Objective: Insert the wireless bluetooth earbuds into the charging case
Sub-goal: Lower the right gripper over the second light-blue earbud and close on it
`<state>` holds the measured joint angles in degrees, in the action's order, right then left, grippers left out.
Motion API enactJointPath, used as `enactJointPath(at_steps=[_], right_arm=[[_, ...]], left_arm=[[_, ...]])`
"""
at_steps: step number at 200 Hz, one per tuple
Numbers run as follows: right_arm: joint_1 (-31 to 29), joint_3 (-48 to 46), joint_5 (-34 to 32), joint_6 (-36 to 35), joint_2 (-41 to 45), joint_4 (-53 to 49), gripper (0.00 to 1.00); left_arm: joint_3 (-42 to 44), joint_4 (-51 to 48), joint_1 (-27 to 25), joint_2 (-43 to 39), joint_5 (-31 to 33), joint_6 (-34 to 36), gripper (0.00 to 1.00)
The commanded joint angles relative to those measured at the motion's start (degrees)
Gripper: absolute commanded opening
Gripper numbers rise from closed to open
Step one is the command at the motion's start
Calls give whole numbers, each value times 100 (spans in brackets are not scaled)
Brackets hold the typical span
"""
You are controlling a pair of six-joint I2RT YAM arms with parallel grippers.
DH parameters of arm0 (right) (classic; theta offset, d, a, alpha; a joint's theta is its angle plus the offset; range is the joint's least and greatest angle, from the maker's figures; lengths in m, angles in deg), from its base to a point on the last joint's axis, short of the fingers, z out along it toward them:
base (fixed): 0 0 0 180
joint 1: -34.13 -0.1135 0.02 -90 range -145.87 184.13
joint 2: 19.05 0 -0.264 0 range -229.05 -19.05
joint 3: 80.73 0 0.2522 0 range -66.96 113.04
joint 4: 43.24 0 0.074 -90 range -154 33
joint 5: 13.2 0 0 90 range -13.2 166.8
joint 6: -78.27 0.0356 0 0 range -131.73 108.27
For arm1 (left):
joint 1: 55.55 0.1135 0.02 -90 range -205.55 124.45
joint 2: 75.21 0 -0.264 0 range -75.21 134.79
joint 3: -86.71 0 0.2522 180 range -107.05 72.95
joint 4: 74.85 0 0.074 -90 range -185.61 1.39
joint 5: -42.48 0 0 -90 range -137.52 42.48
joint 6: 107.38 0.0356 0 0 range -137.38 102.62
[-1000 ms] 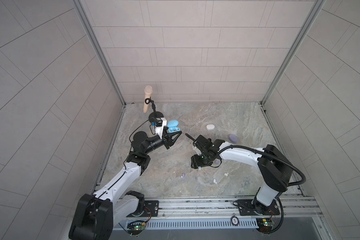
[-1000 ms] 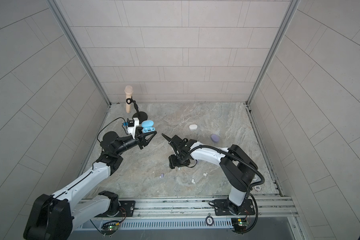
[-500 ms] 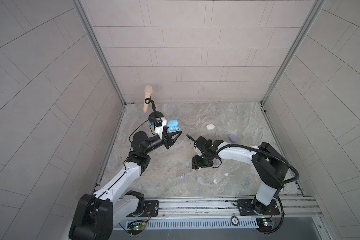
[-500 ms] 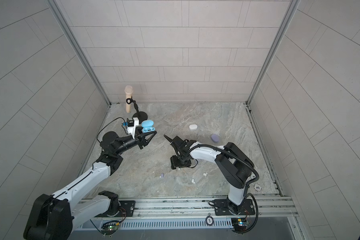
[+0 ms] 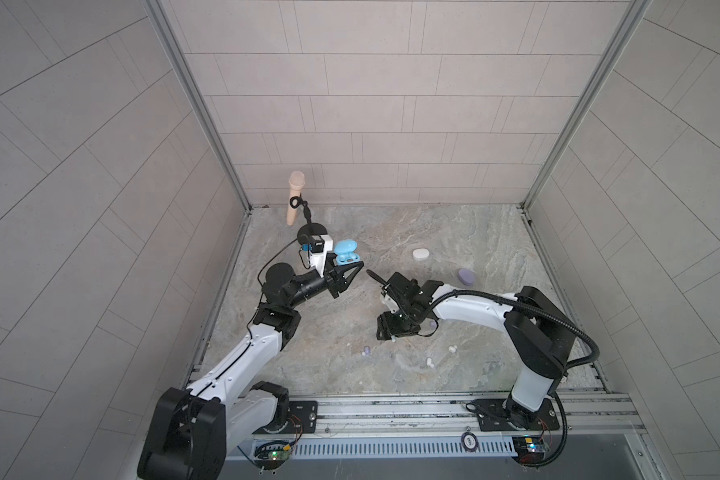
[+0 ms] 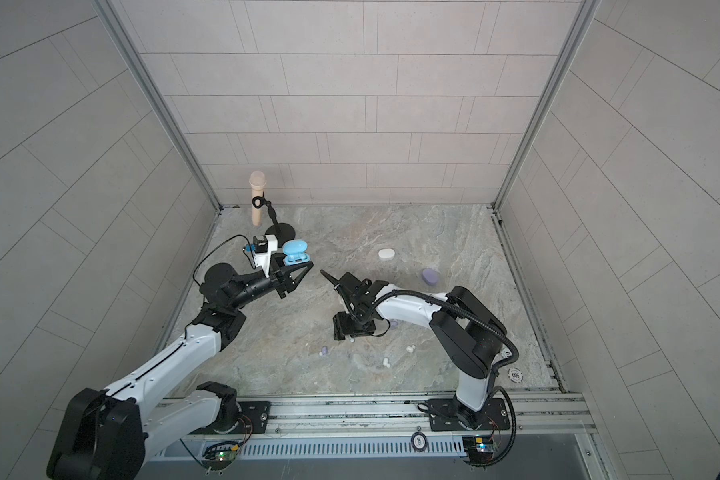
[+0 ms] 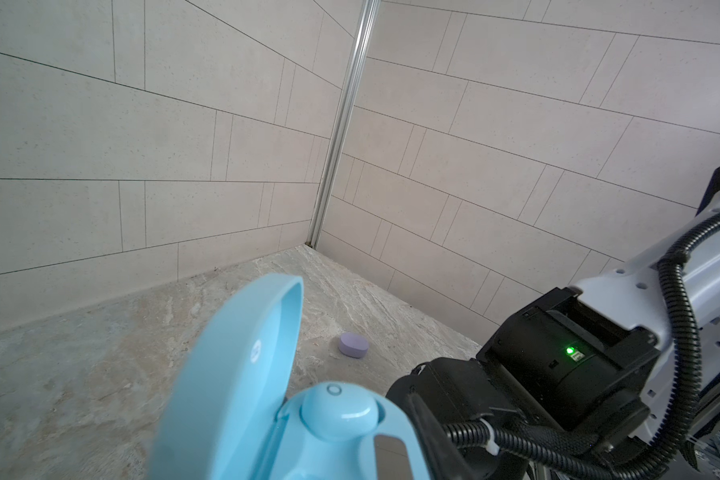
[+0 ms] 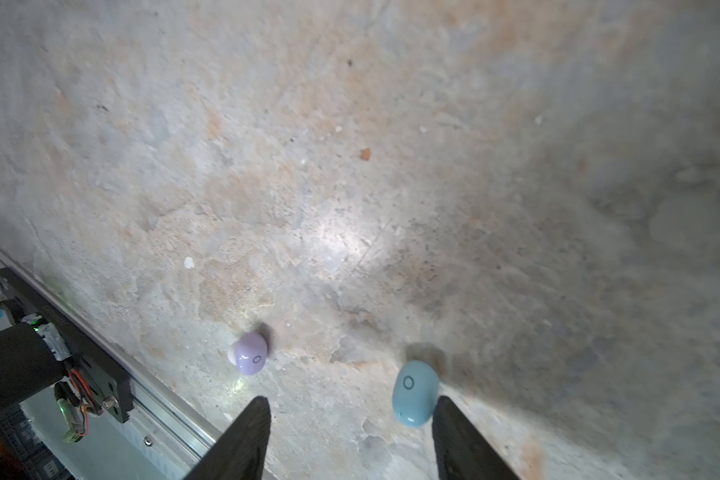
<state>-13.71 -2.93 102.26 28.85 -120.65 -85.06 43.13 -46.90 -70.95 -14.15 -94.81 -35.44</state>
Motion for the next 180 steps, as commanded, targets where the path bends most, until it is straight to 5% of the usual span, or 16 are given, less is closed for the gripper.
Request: enactJointPath(at_steps=[1,43,102,180], right_arm=[[-81,116,37,91,-3,-99,65],[-138,166,-163,106,26,-293,64],[-321,505,-1364,757,181,-988,46],[-693,666,-2091,1336,-165,-1114,39]], left_arm=[[69,232,24,-69,-71,-26,2],[66,228,20,-84,-70,-26,2],[68,233,9,-85,-53,-42,2],[-31,204,156,33,151,59,2]])
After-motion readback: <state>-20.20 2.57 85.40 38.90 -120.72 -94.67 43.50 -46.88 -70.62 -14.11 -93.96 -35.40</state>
